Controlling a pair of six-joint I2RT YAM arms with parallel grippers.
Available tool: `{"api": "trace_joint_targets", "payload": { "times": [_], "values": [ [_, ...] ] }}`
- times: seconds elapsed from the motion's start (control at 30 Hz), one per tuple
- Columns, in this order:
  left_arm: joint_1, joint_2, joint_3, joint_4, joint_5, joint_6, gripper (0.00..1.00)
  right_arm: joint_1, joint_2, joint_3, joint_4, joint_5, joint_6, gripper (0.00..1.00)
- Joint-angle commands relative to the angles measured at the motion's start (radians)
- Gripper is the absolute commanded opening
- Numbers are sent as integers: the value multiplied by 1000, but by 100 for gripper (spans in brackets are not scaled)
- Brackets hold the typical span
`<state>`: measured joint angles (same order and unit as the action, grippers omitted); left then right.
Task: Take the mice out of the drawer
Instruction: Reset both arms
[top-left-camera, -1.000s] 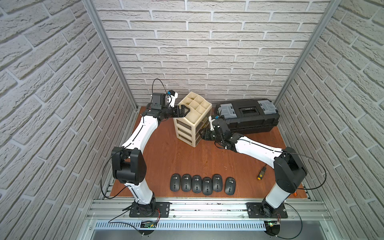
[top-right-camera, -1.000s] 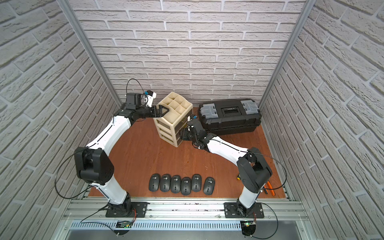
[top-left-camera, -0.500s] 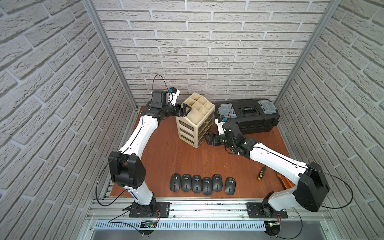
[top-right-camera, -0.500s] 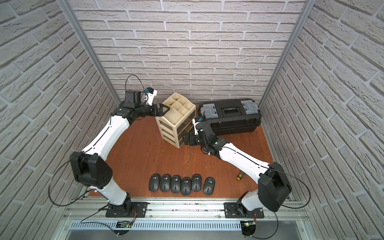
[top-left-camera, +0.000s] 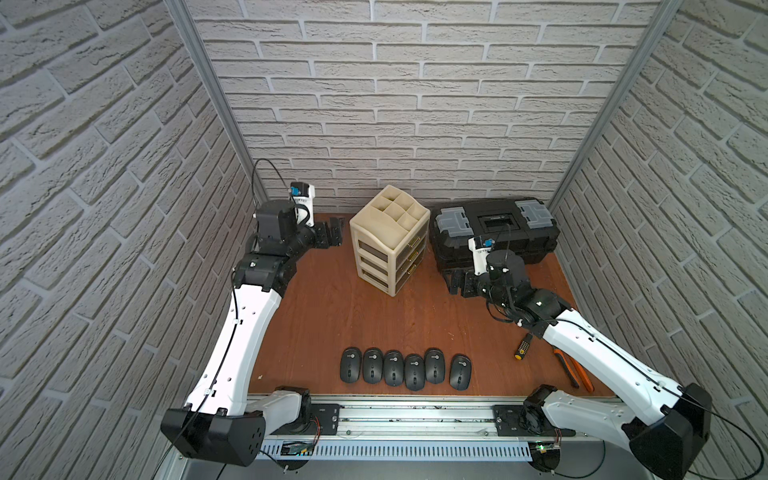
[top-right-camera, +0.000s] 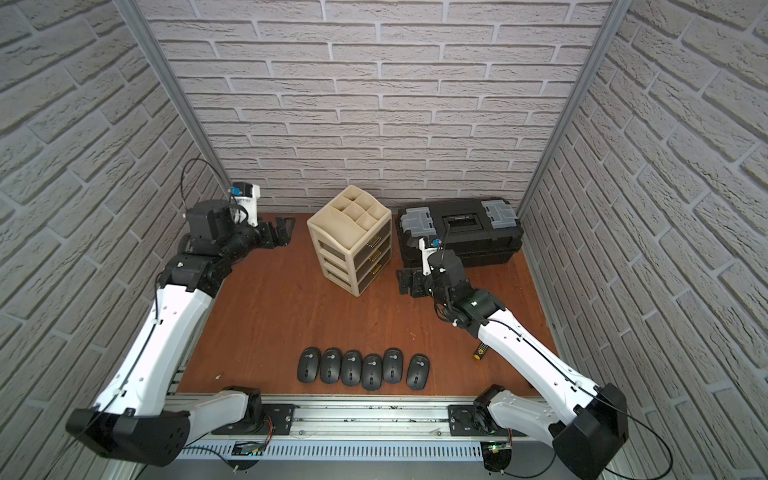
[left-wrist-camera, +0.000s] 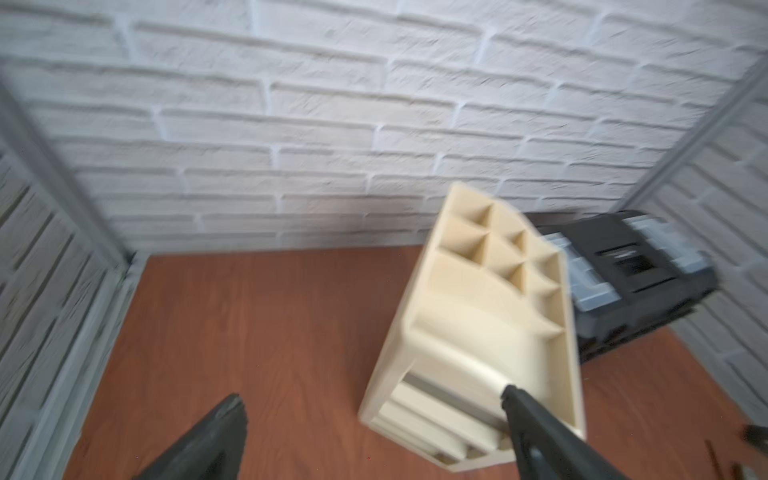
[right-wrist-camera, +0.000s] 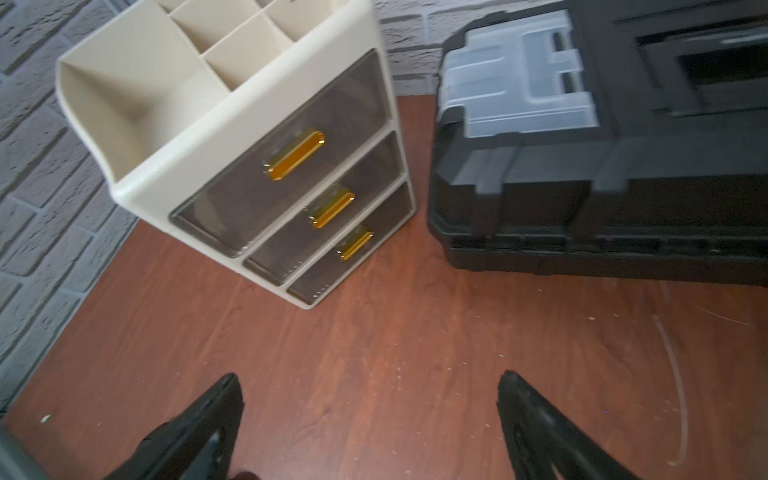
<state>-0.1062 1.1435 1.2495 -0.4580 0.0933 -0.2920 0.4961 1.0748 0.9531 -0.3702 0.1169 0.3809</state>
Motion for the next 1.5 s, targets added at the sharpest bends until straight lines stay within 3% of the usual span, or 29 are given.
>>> {"api": "trace_joint_targets", "payload": {
  "times": [0.0, 0.17, 0.37, 0.6, 0.83, 0.97, 1.1, 1.2, 1.3, 1.47],
  "values": [
    [41, -63, -189, 103, -158, -58, 98, -34, -100, -32, -29, 90, -74, 99],
    [57, -105, -432, 303, -285, -91, 98, -59, -226, -110, -19, 248, -140, 99],
    [63, 54, -538, 533, -363, -6, 98, -97, -315, -278, 133, 346, -182, 97],
    [75, 215, -630, 857, -331, 103, 98, -150, -217, -373, 257, 356, -192, 96],
    [83, 317, -673, 1142, -228, 220, 98, -197, -132, -436, 419, 400, -234, 96],
    [88, 371, -622, 1125, -203, 249, 98, -245, -93, -478, 512, 400, -249, 97],
    [86, 383, -647, 1160, -152, 189, 98, -319, -22, -519, 645, 353, -274, 97],
    [49, 309, -646, 1061, -182, 222, 98, -364, 47, -554, 774, 300, -289, 97],
    [15, 234, -637, 935, -298, 314, 98, -388, 124, -556, 854, 257, -290, 96],
    [31, 230, -700, 994, -293, 300, 98, -398, 250, -540, 960, 197, -337, 96]
  ]
}}
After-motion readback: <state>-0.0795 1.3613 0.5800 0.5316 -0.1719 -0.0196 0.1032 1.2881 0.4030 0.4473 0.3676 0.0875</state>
